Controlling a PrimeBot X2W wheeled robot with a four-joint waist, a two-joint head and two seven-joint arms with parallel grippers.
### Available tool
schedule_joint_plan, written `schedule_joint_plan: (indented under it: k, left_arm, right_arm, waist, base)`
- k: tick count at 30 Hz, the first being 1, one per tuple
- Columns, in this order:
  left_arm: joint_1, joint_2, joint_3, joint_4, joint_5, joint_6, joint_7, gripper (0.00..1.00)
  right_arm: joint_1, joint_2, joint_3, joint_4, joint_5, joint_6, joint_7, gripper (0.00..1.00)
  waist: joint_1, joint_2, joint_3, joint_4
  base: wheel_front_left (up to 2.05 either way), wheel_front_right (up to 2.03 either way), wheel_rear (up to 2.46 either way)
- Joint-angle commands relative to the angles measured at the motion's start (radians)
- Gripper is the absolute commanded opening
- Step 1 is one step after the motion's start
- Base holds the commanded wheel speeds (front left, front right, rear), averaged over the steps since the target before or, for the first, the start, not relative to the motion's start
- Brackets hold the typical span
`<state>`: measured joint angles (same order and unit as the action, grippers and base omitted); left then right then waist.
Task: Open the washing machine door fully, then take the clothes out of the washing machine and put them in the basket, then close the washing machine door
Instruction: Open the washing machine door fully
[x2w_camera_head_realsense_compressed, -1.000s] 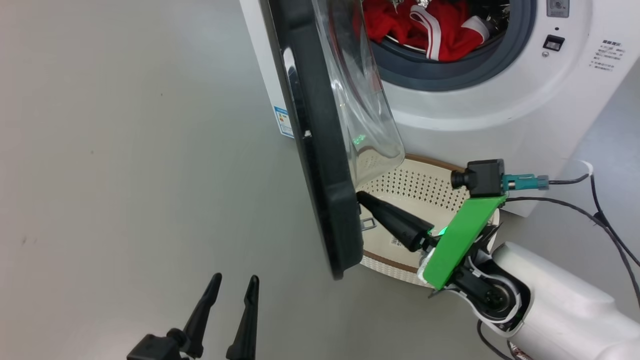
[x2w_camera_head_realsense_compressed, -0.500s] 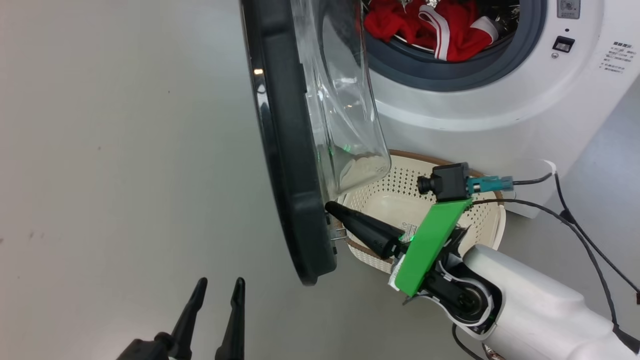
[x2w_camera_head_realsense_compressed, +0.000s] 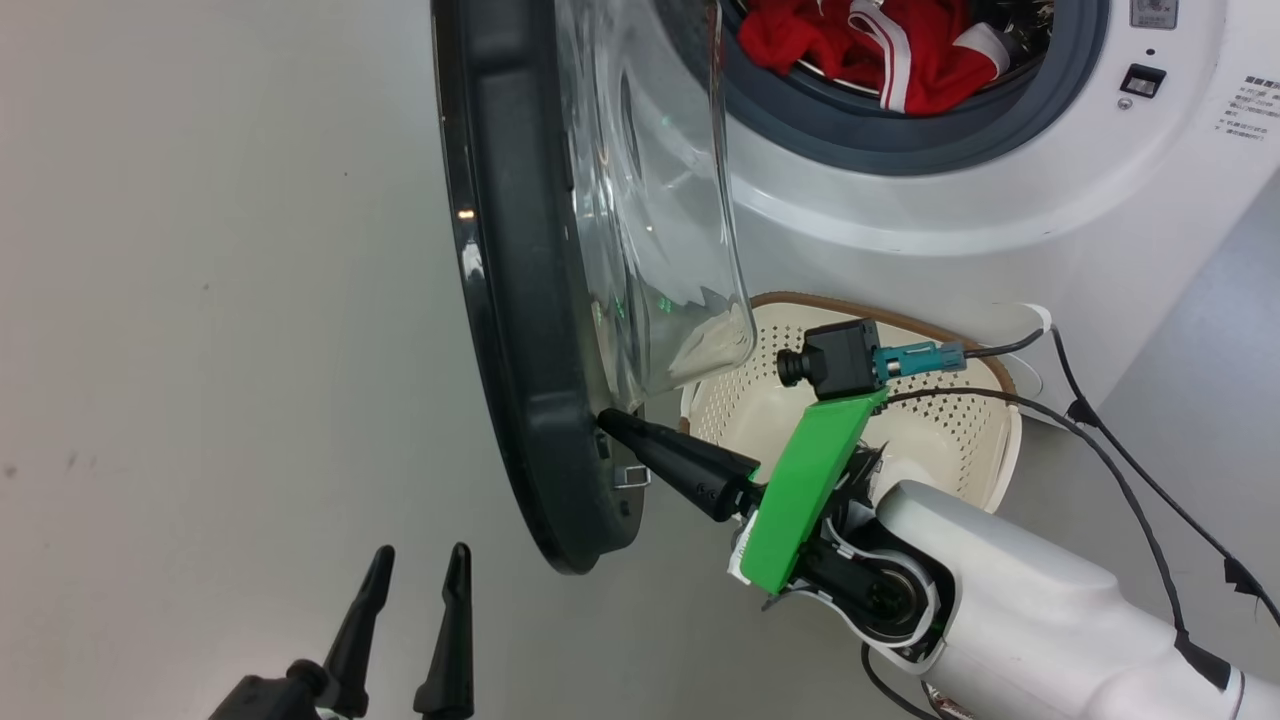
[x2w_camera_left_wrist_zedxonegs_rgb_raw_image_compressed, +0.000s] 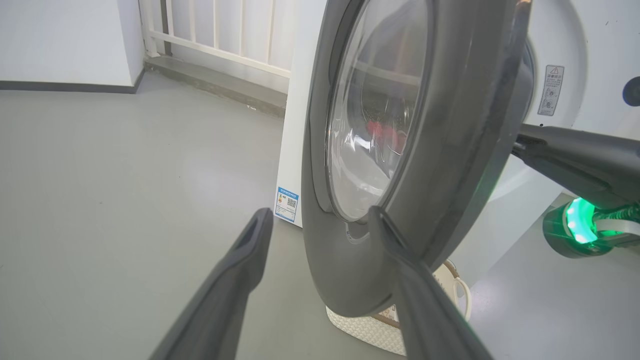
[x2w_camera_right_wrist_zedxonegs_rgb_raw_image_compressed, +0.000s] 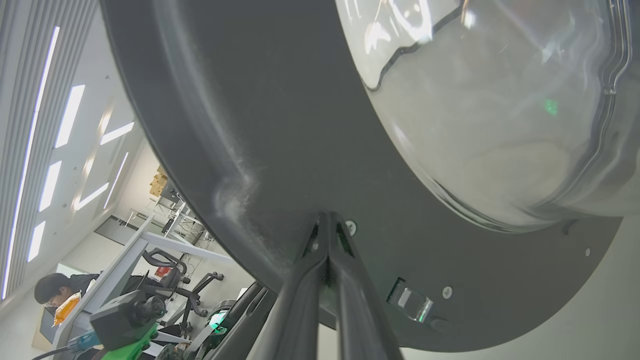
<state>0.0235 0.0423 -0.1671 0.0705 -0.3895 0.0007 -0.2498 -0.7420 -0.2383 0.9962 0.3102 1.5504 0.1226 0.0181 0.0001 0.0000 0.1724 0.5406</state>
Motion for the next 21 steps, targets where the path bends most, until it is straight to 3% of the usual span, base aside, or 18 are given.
schedule_joint_plan:
  k: [1, 14, 16, 18, 21]
  left_arm:
    - [0.004, 0.008, 0.035, -0.031, -0.005, 0.007, -0.012, 1.0]
    - [0.003, 0.008, 0.044, -0.029, -0.002, 0.001, -0.012, 1.0]
    - [0.003, 0.008, 0.044, -0.026, 0.001, -0.003, -0.012, 1.0]
    - [0.002, 0.008, 0.043, -0.021, 0.005, -0.01, -0.012, 1.0]
    - [-0.003, 0.008, 0.042, -0.012, 0.015, -0.021, -0.012, 1.0]
  right_arm:
    - [-0.014, 0.039, 0.006, -0.022, 0.006, 0.008, -0.005, 0.0]
    - [-0.019, 0.029, 0.014, -0.007, 0.001, 0.008, -0.026, 0.0]
    - [-0.013, 0.021, 0.015, 0.0, -0.003, 0.008, -0.039, 0.28]
    - [-0.005, 0.009, 0.018, 0.006, -0.007, 0.008, -0.05, 0.45]
    - [0.01, -0.014, 0.022, 0.016, -0.01, 0.008, -0.068, 1.0]
  waist:
    - [0.0, 0.0, 0.0, 0.0]
    - [0.0, 0.0, -0.004, -0.002]
    - [0.0, 0.0, -0.009, -0.004]
    - [0.0, 0.0, -0.014, -0.006]
    - [0.0, 0.0, -0.022, -0.01]
  base:
    - [0.0, 0.0, 0.0]
    - [0.0, 0.0, 0.0]
    - [0.0, 0.0, 0.0]
    - [0.0, 0.0, 0.0]
    - [0.0, 0.0, 0.0]
